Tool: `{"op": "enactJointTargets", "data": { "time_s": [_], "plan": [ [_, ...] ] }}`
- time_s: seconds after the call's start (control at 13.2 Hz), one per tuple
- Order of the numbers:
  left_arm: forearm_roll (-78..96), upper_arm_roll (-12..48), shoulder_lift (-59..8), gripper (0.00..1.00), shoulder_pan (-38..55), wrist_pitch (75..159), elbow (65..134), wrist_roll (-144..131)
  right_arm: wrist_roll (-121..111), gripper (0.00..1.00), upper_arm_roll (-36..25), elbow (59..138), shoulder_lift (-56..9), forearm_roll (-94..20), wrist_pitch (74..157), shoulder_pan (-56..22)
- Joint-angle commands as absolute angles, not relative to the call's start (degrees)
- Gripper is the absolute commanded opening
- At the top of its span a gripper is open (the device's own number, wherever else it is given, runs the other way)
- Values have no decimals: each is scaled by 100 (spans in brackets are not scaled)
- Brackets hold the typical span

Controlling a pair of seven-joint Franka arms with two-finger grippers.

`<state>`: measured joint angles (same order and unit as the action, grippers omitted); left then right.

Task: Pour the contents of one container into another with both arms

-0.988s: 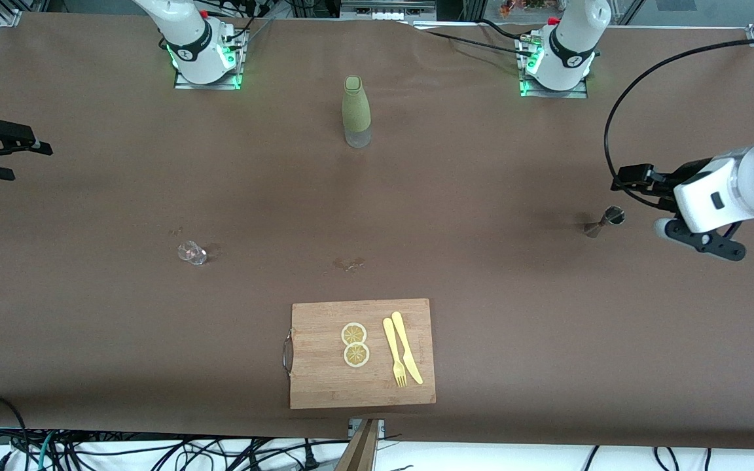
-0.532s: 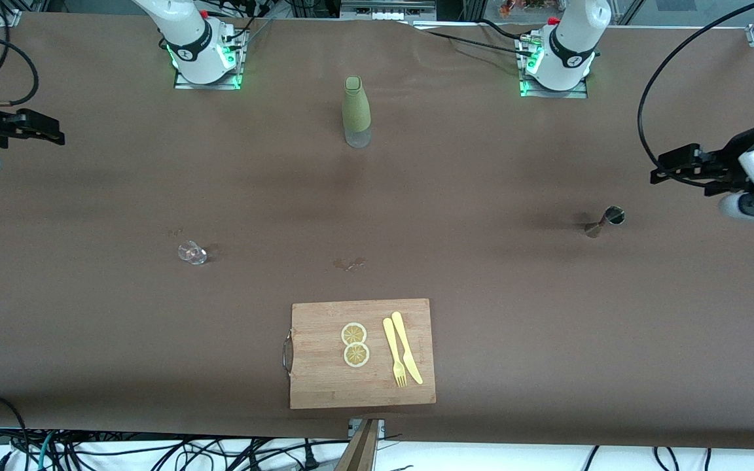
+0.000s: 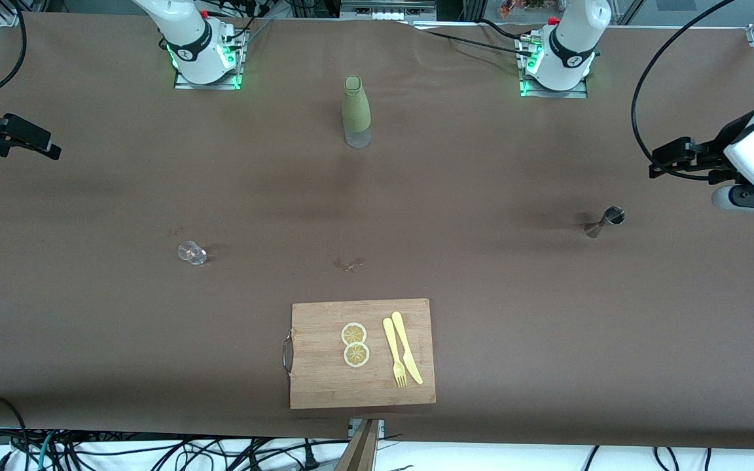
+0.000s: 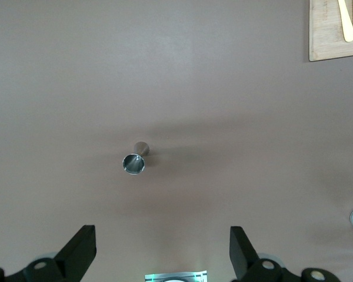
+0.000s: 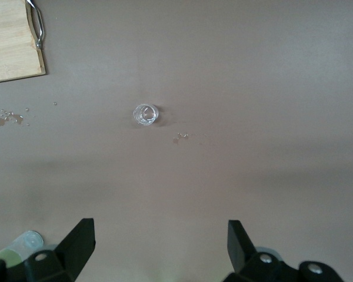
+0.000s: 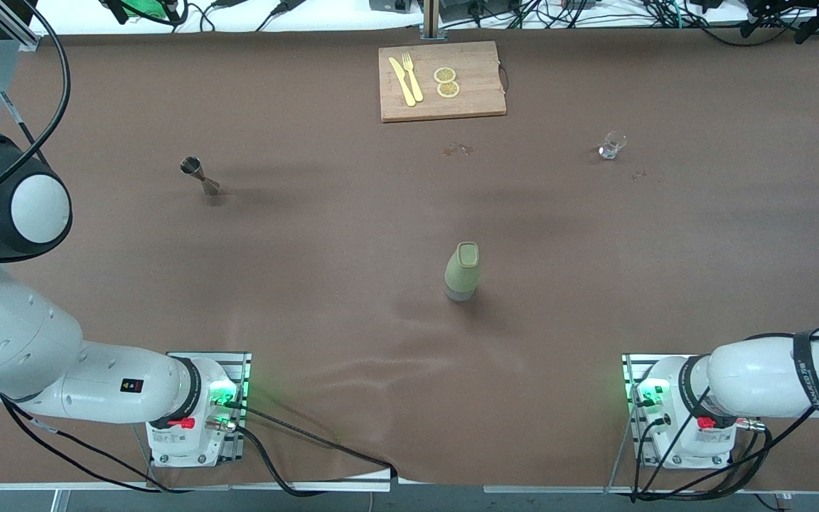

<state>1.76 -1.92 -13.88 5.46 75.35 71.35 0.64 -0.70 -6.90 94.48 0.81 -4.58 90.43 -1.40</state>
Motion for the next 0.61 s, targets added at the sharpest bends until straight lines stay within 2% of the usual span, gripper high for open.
{"op": "enactJointTargets", "data": {
  "time_s": [0.0,0.23,0.53],
  "plan": [
    [9,-202,-1389,100,554,7515,7093,26,-9,100,-650,9668,167,-256,9158,-193],
    [9,-202,-1406,100,562,7523,7093,35,-35,100,-563,9571,79,193,9027,-395],
    [18,-202,-1433,100,563,7532,7084,26,-35,100,-562,9571,70,158,9026,-404]
  ]
}}
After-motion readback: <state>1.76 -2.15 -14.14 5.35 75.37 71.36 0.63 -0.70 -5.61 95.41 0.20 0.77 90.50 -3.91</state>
